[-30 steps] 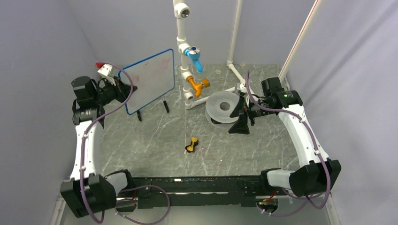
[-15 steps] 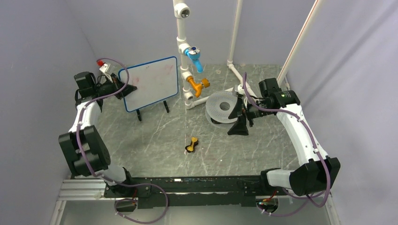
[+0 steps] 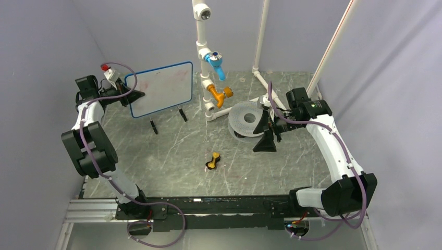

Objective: Erase the whiteboard
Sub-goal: Place the whiteboard on the whiteboard stand.

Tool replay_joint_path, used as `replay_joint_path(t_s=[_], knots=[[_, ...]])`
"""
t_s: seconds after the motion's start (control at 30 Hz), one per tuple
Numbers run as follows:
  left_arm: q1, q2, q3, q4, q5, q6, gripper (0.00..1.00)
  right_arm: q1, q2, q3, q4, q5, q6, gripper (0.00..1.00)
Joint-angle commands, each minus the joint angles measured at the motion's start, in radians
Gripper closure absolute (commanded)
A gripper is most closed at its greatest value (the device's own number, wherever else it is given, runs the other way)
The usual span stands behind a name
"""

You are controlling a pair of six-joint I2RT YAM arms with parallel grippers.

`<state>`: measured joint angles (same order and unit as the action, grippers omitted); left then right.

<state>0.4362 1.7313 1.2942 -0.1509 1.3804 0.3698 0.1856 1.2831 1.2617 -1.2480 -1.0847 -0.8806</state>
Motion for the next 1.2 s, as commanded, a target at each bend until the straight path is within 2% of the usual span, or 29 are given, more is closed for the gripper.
replay_joint_path(t_s=[0.0, 0.13, 0.23, 0.37, 0.77, 0.87, 1.0, 1.07, 1.17], knots=[[0.0, 0.035, 0.095, -0.225, 0.168, 0.262, 1.0, 0.008, 0.004, 0.016, -0.013, -0.054, -0.045, 0.08], [-0.001, 0.038, 0.107, -0.357, 0.186, 0.43, 1.0, 0.013, 0.011, 0.015, -0.012, -0.044, -0.046, 0.08], [0.002, 0.053, 0.086, -0.345, 0.166, 0.438, 1.0, 0.018, 0.016, 0.015, -0.014, -0.043, -0.049, 0.08], [0.001, 0.093, 0.094, -0.415, 0.14, 0.515, 1.0, 0.021, 0.017, 0.015, -0.016, -0.042, -0.051, 0.08], [0.007, 0.114, 0.065, -0.388, 0.081, 0.506, 1.0, 0.023, 0.021, 0.017, -0.018, -0.046, -0.053, 0.08], [0.011, 0.096, 0.042, -0.348, 0.052, 0.474, 0.95, 0.024, 0.018, 0.018, -0.026, -0.05, -0.061, 0.08], [0.027, 0.064, -0.002, -0.293, 0.005, 0.44, 0.8, 0.024, 0.009, 0.017, -0.031, -0.051, -0.067, 0.08], [0.039, 0.052, -0.03, -0.235, 0.01, 0.402, 0.76, 0.023, 0.007, 0.016, -0.031, -0.052, -0.069, 0.08], [0.042, 0.048, -0.028, -0.247, -0.007, 0.411, 0.7, 0.024, 0.008, 0.018, -0.04, -0.052, -0.076, 0.08]])
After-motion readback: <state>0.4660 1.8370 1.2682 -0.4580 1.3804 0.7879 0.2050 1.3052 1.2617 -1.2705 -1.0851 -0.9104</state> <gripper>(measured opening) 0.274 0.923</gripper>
